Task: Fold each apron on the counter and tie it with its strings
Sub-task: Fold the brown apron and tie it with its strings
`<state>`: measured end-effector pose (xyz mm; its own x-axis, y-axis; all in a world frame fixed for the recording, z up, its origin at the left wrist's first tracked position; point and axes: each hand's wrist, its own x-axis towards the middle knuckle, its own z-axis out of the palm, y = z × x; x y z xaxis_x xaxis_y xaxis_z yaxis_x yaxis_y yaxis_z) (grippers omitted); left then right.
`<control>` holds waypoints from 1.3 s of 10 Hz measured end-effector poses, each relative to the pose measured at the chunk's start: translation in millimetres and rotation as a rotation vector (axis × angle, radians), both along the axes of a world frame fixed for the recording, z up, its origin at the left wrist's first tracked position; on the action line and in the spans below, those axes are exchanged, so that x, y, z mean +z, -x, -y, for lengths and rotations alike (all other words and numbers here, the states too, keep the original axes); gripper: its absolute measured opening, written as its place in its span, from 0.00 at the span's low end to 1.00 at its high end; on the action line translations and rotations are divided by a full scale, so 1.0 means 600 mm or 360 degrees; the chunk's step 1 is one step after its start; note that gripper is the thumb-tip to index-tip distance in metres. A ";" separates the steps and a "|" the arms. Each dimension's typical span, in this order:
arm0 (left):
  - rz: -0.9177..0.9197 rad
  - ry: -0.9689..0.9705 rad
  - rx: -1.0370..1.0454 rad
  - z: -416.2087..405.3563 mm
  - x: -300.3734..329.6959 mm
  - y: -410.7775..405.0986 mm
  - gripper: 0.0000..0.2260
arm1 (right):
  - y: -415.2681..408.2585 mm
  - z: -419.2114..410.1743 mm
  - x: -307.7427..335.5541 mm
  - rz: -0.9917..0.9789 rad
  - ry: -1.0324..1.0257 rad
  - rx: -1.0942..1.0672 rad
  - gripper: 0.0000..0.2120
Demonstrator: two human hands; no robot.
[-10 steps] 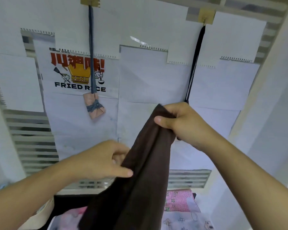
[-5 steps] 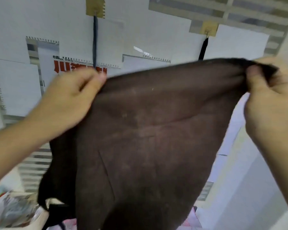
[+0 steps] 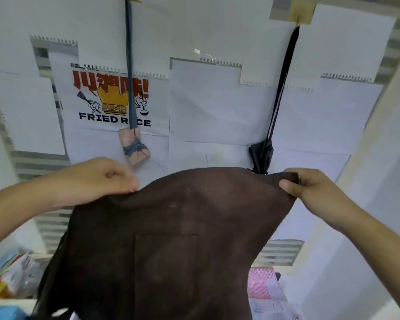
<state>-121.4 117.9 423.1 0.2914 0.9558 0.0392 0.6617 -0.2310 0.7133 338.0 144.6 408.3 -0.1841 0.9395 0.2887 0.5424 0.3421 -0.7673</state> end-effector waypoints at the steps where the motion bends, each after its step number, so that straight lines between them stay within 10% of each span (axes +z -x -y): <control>1: -0.0475 0.0434 -0.0245 0.009 -0.024 0.024 0.18 | 0.007 0.004 -0.025 0.0662 0.0541 0.0419 0.13; 2: -0.0810 -0.0119 -0.0086 -0.010 -0.036 0.033 0.05 | 0.013 -0.004 -0.020 0.1079 0.0274 0.0301 0.14; 3: -0.0001 -0.1362 0.0516 -0.016 -0.030 0.016 0.03 | 0.027 0.008 0.009 0.0026 -0.0969 -0.0417 0.08; 4: -0.0434 -0.0911 0.0055 0.004 -0.050 0.023 0.12 | 0.033 0.036 0.020 0.0562 -0.0615 0.0005 0.10; 5: -0.1471 0.0118 -0.0418 0.014 -0.095 0.045 0.14 | 0.026 0.047 -0.015 0.1367 0.0745 0.0644 0.08; 6: -0.0332 -0.0331 -0.0028 0.008 -0.085 0.053 0.07 | 0.014 0.039 -0.026 0.0375 0.0028 0.0131 0.08; 7: 0.0560 -0.0186 0.0310 -0.006 -0.080 0.061 0.21 | 0.012 0.041 -0.028 -0.0371 -0.0069 -0.0169 0.13; 9: 0.0563 0.0179 0.0297 0.017 -0.110 0.035 0.15 | -0.006 0.050 -0.059 -0.0818 0.0461 -0.0124 0.15; 13: 0.0870 0.0214 0.0287 0.027 -0.103 0.014 0.38 | -0.019 0.028 -0.072 -0.0899 0.0443 -0.0317 0.13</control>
